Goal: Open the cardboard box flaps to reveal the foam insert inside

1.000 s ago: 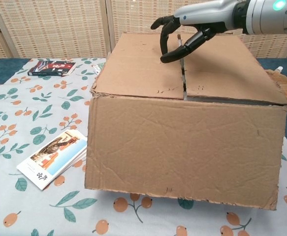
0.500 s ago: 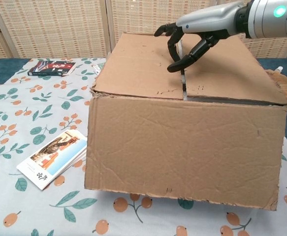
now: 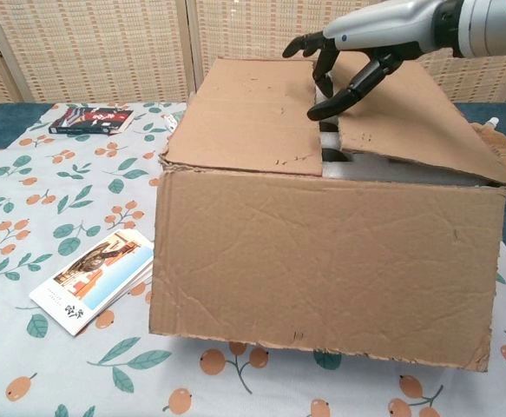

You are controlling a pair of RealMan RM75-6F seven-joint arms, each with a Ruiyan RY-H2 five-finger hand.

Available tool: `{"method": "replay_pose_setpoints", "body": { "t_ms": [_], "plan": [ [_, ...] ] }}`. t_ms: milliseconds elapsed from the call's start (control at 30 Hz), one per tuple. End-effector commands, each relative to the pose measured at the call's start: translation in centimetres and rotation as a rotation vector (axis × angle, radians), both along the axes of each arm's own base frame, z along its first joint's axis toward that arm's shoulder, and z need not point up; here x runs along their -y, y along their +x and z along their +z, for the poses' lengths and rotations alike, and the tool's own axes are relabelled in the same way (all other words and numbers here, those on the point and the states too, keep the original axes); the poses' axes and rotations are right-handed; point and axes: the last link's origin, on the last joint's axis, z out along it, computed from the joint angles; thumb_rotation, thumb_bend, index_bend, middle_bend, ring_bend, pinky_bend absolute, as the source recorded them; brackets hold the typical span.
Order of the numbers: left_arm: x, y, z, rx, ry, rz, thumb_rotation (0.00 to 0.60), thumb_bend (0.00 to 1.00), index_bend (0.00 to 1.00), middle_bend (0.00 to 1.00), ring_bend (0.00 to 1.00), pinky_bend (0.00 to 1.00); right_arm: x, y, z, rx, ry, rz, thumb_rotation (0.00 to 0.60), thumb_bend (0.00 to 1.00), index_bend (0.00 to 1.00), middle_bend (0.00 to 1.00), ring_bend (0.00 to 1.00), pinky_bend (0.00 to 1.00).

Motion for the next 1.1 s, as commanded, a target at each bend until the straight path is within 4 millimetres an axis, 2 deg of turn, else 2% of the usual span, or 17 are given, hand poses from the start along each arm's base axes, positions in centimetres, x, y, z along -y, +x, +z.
{"method": "replay_pose_setpoints", "body": {
  "t_ms": [33,333,633,1100],
  "plan": [
    [0.0,0.1,-0.1,-0.004,0.001,-0.004,0.6,0.65,0.08,0.07,0.0,0.0,-0.3,-0.4,0.5,-0.006,-0.011,0.0,0.202,0.25,0.68,0.0,0.0,0.0],
    [-0.4,-0.2,-0.6,-0.014,-0.028,0.003,0.6,0.67,0.12,0.07,0.0,0.0,-0.8,-0.4,2.6,0.043,-0.052,-0.001,0.2,0.25,0.68,0.0,0.0,0.0],
    [-0.7,-0.4,-1.4,-0.022,-0.063,0.015,0.6,0.67,0.16,0.07,0.0,0.0,-2.3,-0.9,6.1,0.075,-0.122,-0.004,0.2,0.25,0.68,0.0,0.0,0.0],
    [-0.8,0.1,-2.6,-0.057,-0.092,-0.009,0.6,0.67,0.17,0.07,0.0,0.0,-6.4,-2.8,11.4,0.113,-0.25,-0.018,0.201,0.25,0.68,0.0,0.0,0.0]
  ]
}}
